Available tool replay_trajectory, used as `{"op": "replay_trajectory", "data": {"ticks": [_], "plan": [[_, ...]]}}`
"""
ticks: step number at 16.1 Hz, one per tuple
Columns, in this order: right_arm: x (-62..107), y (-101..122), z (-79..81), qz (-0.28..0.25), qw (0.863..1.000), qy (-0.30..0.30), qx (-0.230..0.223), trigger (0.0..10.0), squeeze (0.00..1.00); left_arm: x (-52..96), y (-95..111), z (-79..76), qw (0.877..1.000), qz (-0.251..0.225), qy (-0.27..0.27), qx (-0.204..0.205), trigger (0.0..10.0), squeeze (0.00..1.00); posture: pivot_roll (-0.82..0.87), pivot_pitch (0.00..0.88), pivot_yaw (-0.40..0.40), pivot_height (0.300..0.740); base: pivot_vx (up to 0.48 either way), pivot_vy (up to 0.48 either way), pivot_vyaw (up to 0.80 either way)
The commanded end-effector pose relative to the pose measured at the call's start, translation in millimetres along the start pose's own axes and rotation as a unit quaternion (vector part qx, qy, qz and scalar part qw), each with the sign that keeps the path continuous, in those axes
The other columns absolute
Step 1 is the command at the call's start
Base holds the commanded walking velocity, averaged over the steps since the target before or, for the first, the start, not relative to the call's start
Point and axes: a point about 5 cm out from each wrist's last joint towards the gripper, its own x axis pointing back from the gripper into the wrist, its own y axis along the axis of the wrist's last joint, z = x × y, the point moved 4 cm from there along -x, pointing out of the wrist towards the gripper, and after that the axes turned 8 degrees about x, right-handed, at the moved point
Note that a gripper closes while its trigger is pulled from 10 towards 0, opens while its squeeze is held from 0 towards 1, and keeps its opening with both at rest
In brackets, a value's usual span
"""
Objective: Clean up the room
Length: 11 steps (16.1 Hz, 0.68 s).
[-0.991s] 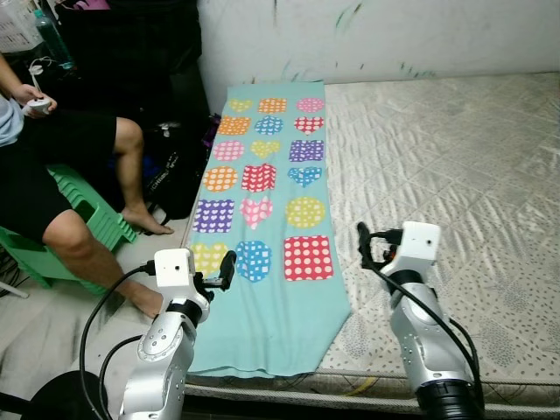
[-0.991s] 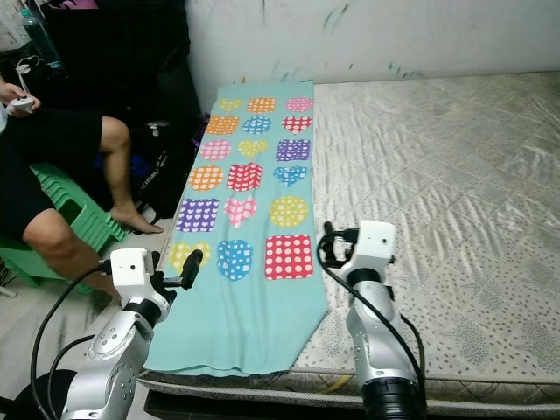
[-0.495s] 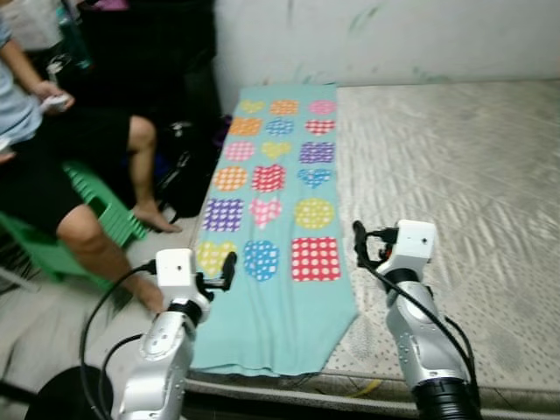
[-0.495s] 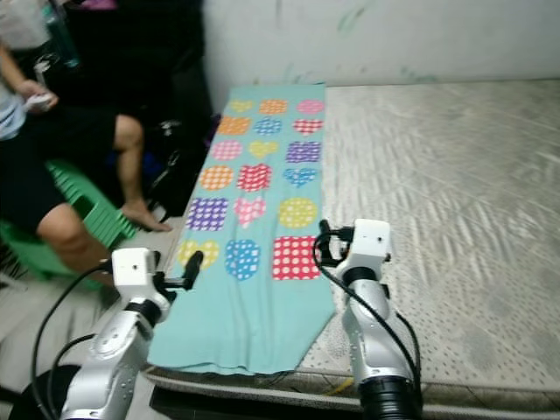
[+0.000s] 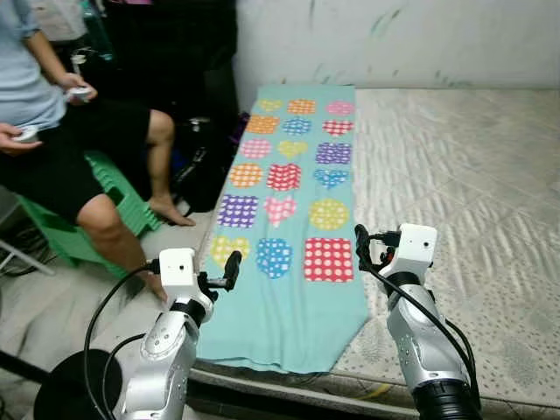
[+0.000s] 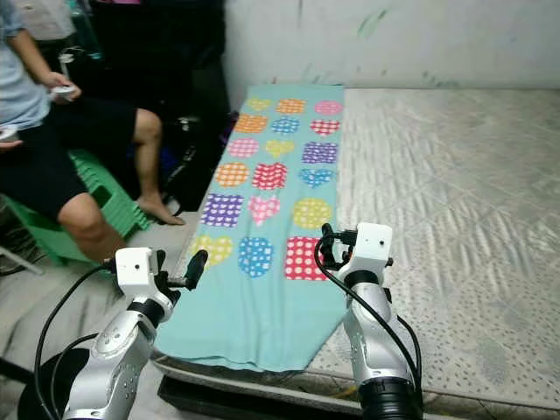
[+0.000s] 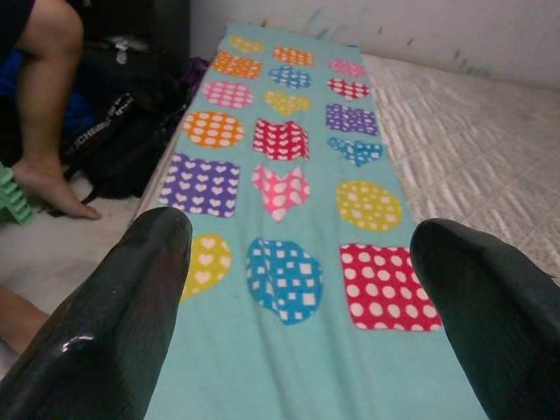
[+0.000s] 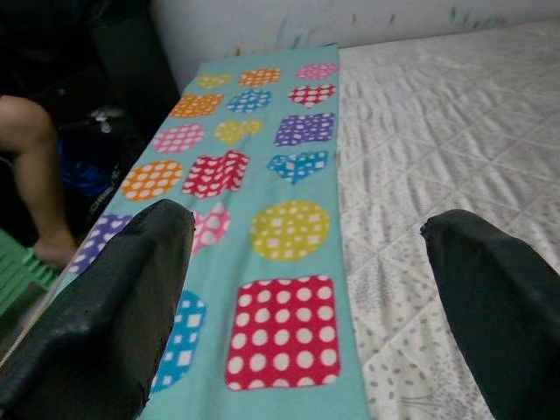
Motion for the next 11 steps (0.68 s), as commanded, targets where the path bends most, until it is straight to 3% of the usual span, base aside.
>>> {"op": "replay_trajectory", "data": {"ticks": [1, 11], "plan": [[-1.6, 3.3, 4.8, -0.006, 1.000, 0.006, 0.002, 10.0, 0.00, 1.5, 1.2, 1.0, 1.000, 0.000, -0.008, -0.001, 10.0, 0.00, -0.10, 0.000, 0.097, 0.740, 0.000, 0.000, 0.00], [-0.6, 1.7, 9.7, -0.008, 1.000, 0.018, 0.004, 10.0, 0.00, 2.5, 1.2, 1.6, 1.000, -0.001, -0.008, 0.001, 10.0, 0.00, -0.10, 0.000, 0.095, 0.740, 0.000, 0.000, 0.00]]}}
